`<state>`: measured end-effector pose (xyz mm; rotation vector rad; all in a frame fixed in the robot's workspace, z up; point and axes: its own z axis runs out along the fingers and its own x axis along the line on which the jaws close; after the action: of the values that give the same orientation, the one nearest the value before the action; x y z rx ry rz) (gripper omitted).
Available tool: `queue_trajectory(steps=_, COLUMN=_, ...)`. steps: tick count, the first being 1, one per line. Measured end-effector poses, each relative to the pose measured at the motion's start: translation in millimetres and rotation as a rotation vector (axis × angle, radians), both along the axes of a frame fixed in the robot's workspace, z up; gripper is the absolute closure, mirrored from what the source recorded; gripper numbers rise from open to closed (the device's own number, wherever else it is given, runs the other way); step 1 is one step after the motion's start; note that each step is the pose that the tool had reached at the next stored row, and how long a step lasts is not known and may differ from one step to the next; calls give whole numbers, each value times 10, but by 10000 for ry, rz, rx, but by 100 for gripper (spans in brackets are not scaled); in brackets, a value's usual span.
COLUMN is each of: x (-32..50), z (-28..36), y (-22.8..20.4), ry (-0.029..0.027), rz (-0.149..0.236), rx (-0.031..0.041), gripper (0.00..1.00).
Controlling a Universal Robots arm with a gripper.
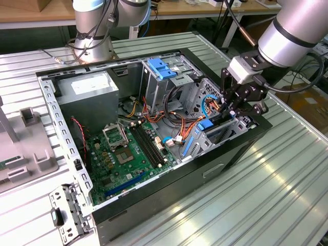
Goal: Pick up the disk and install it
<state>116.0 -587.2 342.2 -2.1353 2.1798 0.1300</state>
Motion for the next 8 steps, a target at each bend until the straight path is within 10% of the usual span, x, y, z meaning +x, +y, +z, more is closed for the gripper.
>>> queue_trajectory(steps=8, x=1, z=150, y=11, ry=0, rz=0, rx=3, gripper=75)
